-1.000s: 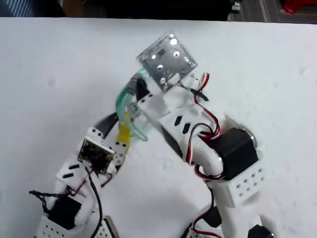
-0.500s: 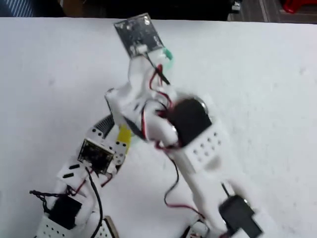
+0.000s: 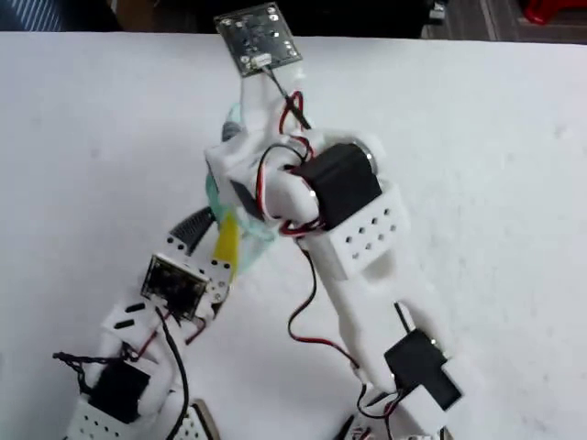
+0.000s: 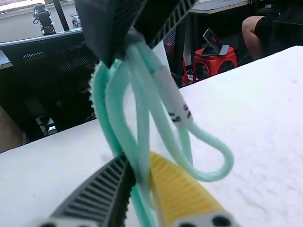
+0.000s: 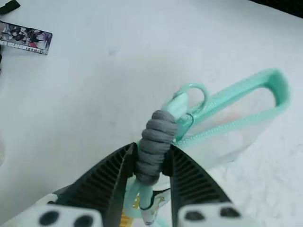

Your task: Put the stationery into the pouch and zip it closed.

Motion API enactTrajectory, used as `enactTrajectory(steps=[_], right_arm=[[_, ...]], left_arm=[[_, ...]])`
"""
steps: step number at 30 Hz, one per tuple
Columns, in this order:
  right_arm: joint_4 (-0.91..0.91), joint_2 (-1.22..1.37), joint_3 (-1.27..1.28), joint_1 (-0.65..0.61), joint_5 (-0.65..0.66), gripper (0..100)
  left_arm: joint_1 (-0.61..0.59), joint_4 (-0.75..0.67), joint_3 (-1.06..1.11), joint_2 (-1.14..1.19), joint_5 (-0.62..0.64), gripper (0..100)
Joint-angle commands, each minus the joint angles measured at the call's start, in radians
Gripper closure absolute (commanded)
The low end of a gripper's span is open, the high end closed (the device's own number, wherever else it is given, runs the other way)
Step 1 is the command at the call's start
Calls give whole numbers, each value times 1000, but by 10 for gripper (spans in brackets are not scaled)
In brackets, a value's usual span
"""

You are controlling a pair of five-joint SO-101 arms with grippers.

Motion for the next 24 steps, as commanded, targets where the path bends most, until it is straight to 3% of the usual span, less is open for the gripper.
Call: enactTrajectory(steps=[1, 4, 6, 12, 15, 19, 24], right_arm=[[-19, -38, -40, 5, 31, 981], [-19, -70, -71, 5, 31, 982], [-19, -82, -107, 5, 32, 982], [-19, -76, -138, 5, 80, 982], [-10, -65, -140, 5, 115, 982], [10, -101, -141, 7, 120, 982], [1, -166, -141, 102, 173, 982]], left_arm=[[4, -8, -3, 4, 2, 941], [-5, 60, -38, 4, 28, 793], [-5, 161, -92, 4, 109, 727], [-5, 331, -226, 4, 164, 722], [-5, 330, -215, 4, 163, 722], [-5, 209, -123, 4, 95, 725], [-51, 160, -87, 4, 66, 726]])
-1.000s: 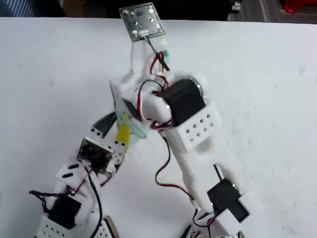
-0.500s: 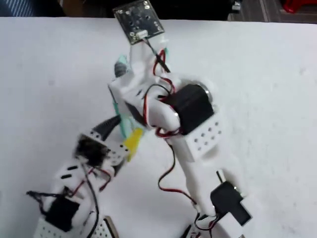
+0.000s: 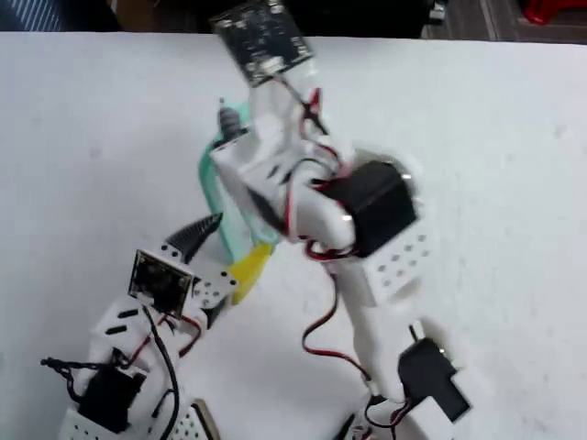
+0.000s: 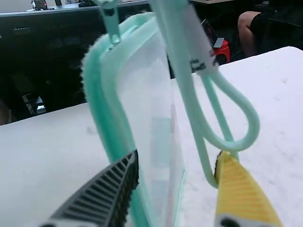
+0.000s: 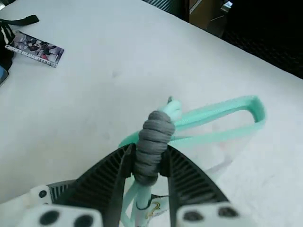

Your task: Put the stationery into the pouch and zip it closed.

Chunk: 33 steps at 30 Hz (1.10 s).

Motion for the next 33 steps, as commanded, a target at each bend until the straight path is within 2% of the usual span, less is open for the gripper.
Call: enactTrajectory(steps=[1, 6, 10, 13, 17, 20, 22, 25, 28, 33], right_arm=[[-5, -84, -48, 87, 28, 982], [-8, -58, -37, 177, 28, 982], [21, -5, -35, 182, 20, 981], [21, 35, -35, 154, 20, 981], [21, 56, -35, 104, 20, 981], [21, 64, -35, 76, 20, 981], [22, 64, -35, 65, 20, 981], [25, 54, -34, 51, 20, 981], [25, 39, 28, 47, 18, 981], [4, -44, 218, 33, 18, 981]], left_arm=[[-61, -14, -3, 4, -21, 726], [-160, 160, -175, 4, -21, 726], [-163, 321, -330, 4, -18, 726], [-97, 370, -388, 4, -20, 725], [77, 431, -425, 4, -20, 723], [162, 423, -460, 4, -15, 725], [162, 361, -462, 4, -15, 725], [102, 273, -462, 4, -8, 726], [39, 206, -460, 4, 72, 726], [-76, 192, -460, 4, 153, 725]])
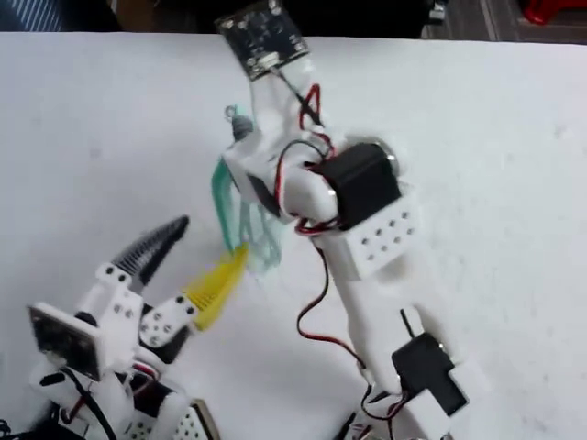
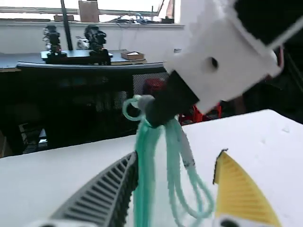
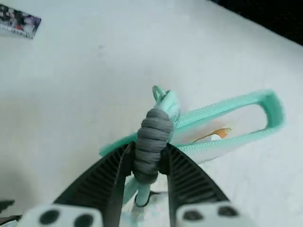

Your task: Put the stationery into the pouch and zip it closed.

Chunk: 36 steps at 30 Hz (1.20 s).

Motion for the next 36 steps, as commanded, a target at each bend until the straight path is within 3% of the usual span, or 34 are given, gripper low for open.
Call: enactTrajectory(steps=[1, 5, 11, 16, 20, 30, 36], right_arm=[[-24, -91, 87, -10, 5, 981], [-77, -168, 152, -7, 6, 981], [-84, -286, 157, -5, 15, 981], [-76, -302, 155, -7, 84, 981], [-19, -306, 137, -7, 126, 981], [2, -312, 127, -4, 261, 982], [-33, -306, 127, 124, 311, 982]], left_arm=[[-71, -20, -38, 4, 71, 725], [-70, 64, -72, 4, 103, 725], [-70, 126, 37, 4, -23, 722], [-19, -48, 216, 4, -32, 712], [-65, -210, 350, 4, -32, 697], [-48, -339, 411, 5, -32, 699], [-54, -348, 459, 5, -32, 699]])
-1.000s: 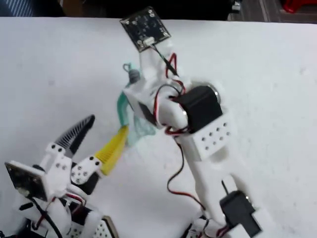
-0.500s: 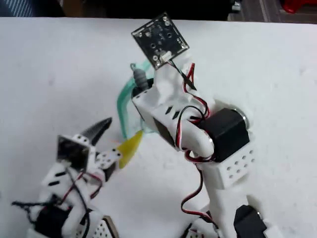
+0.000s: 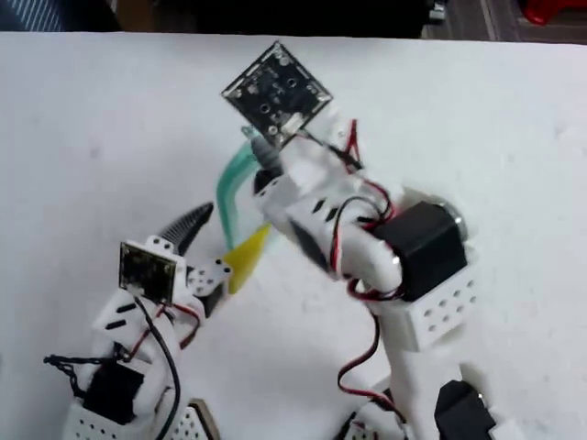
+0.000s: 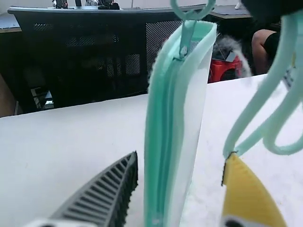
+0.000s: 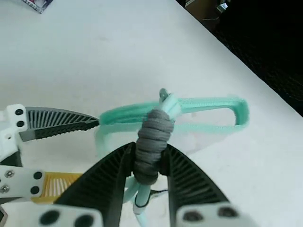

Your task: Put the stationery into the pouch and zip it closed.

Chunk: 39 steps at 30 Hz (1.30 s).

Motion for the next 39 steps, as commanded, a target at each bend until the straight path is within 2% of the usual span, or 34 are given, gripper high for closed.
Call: enactTrajectory(steps=[1, 5, 9, 16, 25, 33, 37, 39], right_arm=[[-33, -22, -32, 96, 17, 982], [-45, -12, -3, 143, 18, 982], [2, -10, 3, 131, 18, 982], [19, -65, 5, -13, 18, 982], [25, -173, 12, -125, 18, 982], [24, -179, 72, -242, 35, 982], [15, -168, 37, -206, 52, 982], [-15, -168, 44, -165, 48, 982]], left_arm=[[5, -31, 3, -10, -6, 699], [15, -29, 3, -10, -6, 699], [39, -72, 25, -10, -31, 700], [153, -262, 144, -8, -114, 771], [110, -402, 242, -8, -120, 783], [133, -407, 242, -8, -120, 850], [113, -385, 207, -10, -120, 974], [90, -319, 153, -10, -112, 970]])
